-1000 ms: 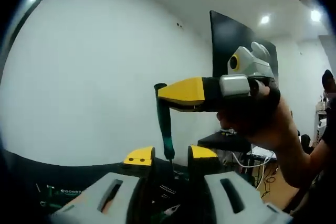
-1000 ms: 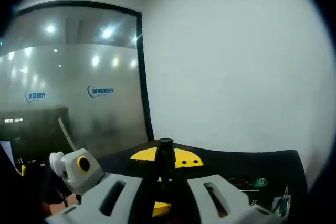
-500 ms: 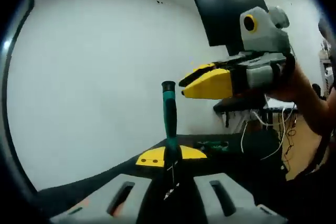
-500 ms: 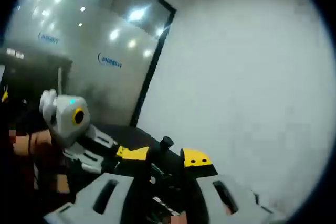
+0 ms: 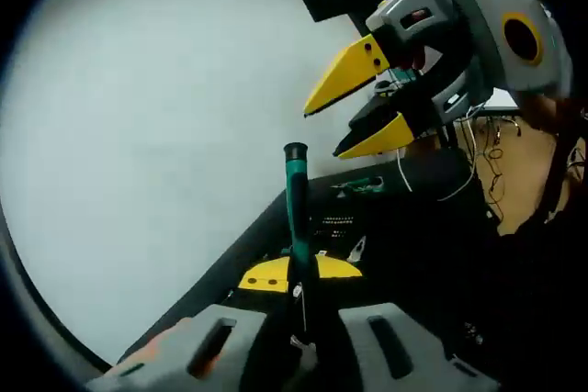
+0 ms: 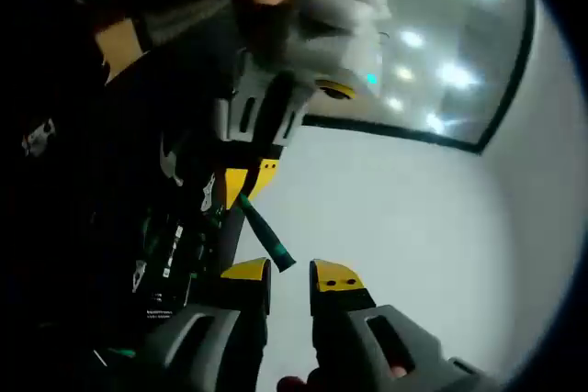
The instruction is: Pick up the tools and put them into their designated positions in the toolbox.
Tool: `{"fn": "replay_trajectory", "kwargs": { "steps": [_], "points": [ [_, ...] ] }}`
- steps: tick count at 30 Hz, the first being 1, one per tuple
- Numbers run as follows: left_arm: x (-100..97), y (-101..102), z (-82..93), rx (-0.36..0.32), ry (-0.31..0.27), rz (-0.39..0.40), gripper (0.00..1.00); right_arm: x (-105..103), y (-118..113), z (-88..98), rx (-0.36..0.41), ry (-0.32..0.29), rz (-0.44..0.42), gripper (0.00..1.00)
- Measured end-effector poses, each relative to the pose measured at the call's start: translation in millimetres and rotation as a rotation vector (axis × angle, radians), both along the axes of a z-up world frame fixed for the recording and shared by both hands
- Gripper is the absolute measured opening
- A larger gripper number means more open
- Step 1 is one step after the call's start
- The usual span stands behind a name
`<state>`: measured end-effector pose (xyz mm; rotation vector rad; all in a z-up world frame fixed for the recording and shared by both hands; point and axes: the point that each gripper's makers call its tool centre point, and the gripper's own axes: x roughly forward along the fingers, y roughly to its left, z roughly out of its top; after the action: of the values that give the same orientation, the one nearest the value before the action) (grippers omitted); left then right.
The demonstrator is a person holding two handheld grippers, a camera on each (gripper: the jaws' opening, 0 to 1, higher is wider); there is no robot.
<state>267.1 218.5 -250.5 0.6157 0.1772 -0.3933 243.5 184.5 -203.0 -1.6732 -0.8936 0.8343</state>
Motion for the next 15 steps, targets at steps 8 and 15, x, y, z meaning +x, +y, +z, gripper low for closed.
{"fn": "replay_trajectory", "kwargs": {
  "steps": [8, 15],
  "points": [
    [-17.9, -1.7, -0.1, -0.064, 0.100, -0.013, 0.03, 12.6, 3.4, -14.9, -0.135, -0.172, -0.035, 0.18],
    [-27.9, -16.5, -3.9, -0.168, 0.183, -0.090, 0.03, -2.3, 16.0, -15.4, -0.186, -0.355, 0.084, 0.15]
  ]
}}
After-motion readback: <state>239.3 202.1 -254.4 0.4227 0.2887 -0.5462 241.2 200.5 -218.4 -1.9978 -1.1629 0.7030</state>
